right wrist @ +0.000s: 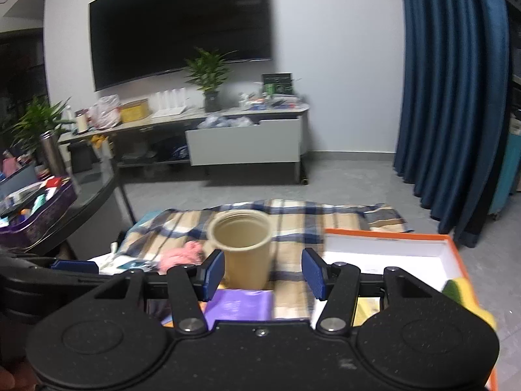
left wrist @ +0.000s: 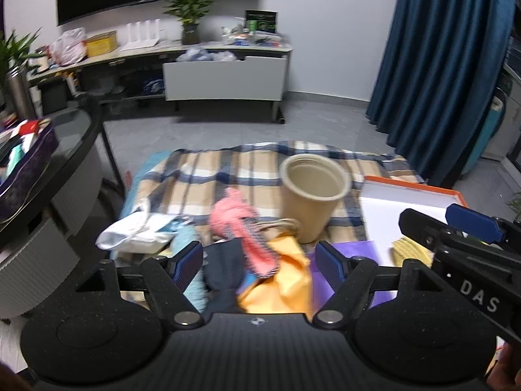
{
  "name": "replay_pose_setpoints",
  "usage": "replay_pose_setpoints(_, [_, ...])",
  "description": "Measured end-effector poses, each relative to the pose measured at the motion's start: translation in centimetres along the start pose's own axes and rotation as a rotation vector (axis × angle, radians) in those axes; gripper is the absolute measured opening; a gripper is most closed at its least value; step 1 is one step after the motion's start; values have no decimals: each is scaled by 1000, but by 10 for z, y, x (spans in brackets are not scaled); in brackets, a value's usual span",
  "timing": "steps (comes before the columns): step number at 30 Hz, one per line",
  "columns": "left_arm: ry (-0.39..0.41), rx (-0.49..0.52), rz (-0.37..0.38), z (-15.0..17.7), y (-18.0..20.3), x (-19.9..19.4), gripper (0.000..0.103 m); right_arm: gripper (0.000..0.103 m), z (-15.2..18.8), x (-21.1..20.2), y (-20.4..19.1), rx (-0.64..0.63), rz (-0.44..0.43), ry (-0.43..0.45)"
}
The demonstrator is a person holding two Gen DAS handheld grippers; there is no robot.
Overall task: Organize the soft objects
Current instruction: 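Move both grippers back to the pile of soft items, then grasp the light blue fuzzy cloth with the left gripper while the right gripper grasps the navy cloth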
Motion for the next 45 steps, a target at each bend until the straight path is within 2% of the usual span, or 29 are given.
replay_pose_setpoints(16, [-48, -142, -155, 9, -102, 16, 77, 64, 13, 23, -67, -76, -156, -61])
replay_pose_setpoints(24, [-122, -107, -120, 31, -105, 48, 74, 64, 24, 25, -74, -89, -186, -82])
replay_pose_setpoints(31, [-129, -89, -115, 33, -97, 67, 69, 64, 27, 27, -72, -85, -175, -90])
replay_pose_setpoints(34, [-128, -105, -83, 37, -96, 64, 60, 64, 28, 29, -74, -87, -174, -97])
replay_pose_setpoints(42, [-141, -121, -6, 46, -100, 62, 60, 64, 28, 30, -77, -88, -177, -102])
replay_pose_setpoints(45, [-126, -84, -3, 45, -94, 67, 62, 64, 27, 32, -81, -92, -178, -107])
Point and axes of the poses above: each gripper's, at about its wrist camera, not at the fingertips, and x roughly the way its jaws point, y to its right, z to its underside, the point moved 3 cm from there along x, roughly the way its jaws point, and after that the axes turned 11 degrees about -x, right-handed, at the moved point
